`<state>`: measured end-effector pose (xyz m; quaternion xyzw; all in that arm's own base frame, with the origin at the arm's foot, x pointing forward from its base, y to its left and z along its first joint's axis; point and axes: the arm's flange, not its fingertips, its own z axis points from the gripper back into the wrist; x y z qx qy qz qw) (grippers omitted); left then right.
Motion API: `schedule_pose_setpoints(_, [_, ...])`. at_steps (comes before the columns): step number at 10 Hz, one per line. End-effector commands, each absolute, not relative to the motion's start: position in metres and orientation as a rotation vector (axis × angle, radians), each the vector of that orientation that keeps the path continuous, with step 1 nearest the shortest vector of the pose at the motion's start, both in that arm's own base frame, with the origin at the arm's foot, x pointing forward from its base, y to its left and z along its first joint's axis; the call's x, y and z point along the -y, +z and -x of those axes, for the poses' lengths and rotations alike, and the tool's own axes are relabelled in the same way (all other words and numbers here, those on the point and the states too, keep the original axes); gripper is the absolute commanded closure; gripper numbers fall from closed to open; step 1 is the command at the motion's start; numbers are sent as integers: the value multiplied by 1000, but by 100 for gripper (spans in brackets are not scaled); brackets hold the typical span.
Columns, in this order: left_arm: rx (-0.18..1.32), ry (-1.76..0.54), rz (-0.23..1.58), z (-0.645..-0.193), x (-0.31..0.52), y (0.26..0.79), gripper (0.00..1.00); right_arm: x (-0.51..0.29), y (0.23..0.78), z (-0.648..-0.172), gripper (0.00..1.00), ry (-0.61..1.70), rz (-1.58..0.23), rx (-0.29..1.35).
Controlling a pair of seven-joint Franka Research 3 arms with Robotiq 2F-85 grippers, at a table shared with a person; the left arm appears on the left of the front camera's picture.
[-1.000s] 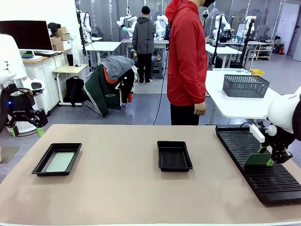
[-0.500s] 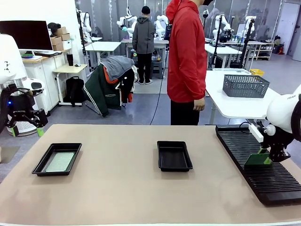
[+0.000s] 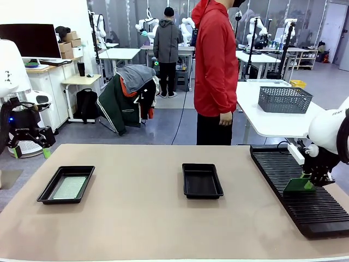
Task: Inspect and transfer BCBs to ESD trays.
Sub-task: Pick up the Blank PCB from the PCB Rack and place it in the right ESD tray.
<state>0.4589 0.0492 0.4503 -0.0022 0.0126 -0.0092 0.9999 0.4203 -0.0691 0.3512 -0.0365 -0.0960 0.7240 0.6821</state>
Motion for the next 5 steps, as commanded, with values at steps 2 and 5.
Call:
schedule_pose_setpoints(2, [-22, -18, 7, -458, -48, 450, 6, 66, 346, -406, 80, 1609, 105, 195])
schedule_pose_setpoints(5, [-22, -18, 7, -458, -48, 450, 6, 67, 348, -406, 82, 1609, 102, 190])
